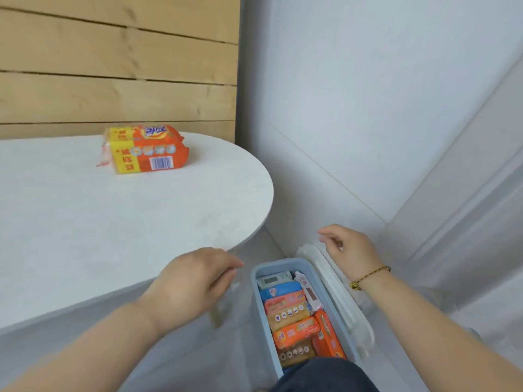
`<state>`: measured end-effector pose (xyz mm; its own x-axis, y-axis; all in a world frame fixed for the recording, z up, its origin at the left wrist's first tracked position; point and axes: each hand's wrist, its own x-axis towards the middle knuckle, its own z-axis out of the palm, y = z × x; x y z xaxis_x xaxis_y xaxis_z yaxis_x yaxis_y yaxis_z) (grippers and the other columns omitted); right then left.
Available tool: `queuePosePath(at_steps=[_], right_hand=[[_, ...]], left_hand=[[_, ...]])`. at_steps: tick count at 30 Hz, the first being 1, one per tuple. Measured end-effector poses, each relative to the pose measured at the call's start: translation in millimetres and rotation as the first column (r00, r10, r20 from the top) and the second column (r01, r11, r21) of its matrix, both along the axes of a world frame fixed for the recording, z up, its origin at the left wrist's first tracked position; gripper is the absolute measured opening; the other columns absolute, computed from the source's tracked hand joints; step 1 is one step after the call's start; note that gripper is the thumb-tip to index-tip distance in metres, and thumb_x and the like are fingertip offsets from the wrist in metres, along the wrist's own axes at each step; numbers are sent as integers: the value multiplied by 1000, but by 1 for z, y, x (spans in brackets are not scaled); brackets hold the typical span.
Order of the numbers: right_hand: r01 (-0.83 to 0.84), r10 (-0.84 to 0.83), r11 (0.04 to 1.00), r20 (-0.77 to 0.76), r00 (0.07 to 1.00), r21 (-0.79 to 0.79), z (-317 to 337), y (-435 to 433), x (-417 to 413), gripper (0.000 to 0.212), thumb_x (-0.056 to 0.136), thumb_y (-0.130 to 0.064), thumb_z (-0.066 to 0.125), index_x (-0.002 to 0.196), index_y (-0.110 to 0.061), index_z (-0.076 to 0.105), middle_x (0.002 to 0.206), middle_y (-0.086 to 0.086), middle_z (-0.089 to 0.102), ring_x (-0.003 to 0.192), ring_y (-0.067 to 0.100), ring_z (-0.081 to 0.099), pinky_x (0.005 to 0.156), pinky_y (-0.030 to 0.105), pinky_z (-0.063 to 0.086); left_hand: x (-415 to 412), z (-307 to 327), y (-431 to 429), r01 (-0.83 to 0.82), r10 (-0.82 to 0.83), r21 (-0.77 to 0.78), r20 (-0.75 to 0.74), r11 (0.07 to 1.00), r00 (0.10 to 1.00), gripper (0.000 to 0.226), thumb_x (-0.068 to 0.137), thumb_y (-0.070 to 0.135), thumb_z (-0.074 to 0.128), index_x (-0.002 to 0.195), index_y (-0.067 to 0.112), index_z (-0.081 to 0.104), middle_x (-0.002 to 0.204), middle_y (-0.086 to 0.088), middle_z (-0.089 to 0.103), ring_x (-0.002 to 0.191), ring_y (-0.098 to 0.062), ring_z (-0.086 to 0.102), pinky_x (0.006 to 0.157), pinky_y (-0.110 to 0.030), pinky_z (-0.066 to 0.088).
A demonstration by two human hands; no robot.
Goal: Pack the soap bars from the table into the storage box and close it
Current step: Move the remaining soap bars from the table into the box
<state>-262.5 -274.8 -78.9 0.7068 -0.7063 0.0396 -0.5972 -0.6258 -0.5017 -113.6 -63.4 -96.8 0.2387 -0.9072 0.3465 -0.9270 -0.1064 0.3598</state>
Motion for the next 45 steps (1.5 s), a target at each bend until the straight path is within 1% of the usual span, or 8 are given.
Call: queuePosePath(at_steps=[7,11,15,22,29,36,38,45], right_hand=[[-224,225,974,27,974,-35,47,41,111,37,89,-15,55,126,-14,53,130,4,55,108,19,53,87,17,34],[-361,348,928,-131,928,-94,56,61,185,67,83,-26,64,141,-17,31,149,3,29,137,19,26,110,28,26],[-504,456,856,-292,841,-116,67,83,261,101,74,-32,73,148,-26,4,158,4,2,145,25,4,117,37,17],[-629,459,755,-535,709,-186,76,96,350,114,69,-38,76,148,-25,-4,159,0,3,147,22,-3,119,47,12],[-621,494,780,-533,687,-77,75,94,369,89,69,-30,77,141,-20,25,137,3,47,120,23,50,96,34,44],[-662,442,687,-551,708,-300,80,90,320,87,67,-38,76,138,-19,30,138,2,45,127,24,41,102,34,34],[-658,442,676,-532,722,-331,89,88,293,86,67,-38,76,137,-20,31,137,2,45,127,23,40,103,35,32],[-557,418,750,-397,817,-357,120,62,159,81,63,-33,79,131,-19,38,126,1,53,117,24,47,98,33,35]], left_hand=[[57,28,58,-384,386,-206,-33,900,922,36,76,30,41,79,16,74,74,2,74,83,-9,56,60,-13,45],[95,17,75,-582,582,-7,36,813,812,39,72,31,41,82,12,74,84,-7,76,75,-28,72,65,-41,56],[111,1,78,-658,641,76,163,750,750,37,68,34,47,83,12,73,86,-8,75,79,-30,73,82,-30,43],[115,-8,76,-645,630,52,169,763,758,43,72,42,37,80,17,70,88,-2,74,87,-23,72,83,-32,30],[117,-11,76,-641,630,40,142,767,763,42,71,42,37,79,17,70,88,-2,75,88,-22,72,83,-33,31],[114,4,78,-665,667,101,11,740,745,31,79,37,54,97,17,70,113,-3,69,111,-23,63,101,-35,38],[107,7,75,-612,611,21,19,791,791,28,71,33,57,89,18,72,98,-2,73,100,-24,69,88,-35,51],[33,16,37,-205,194,-146,-84,968,977,34,75,33,42,88,19,70,81,5,72,88,-11,49,77,-20,40]])
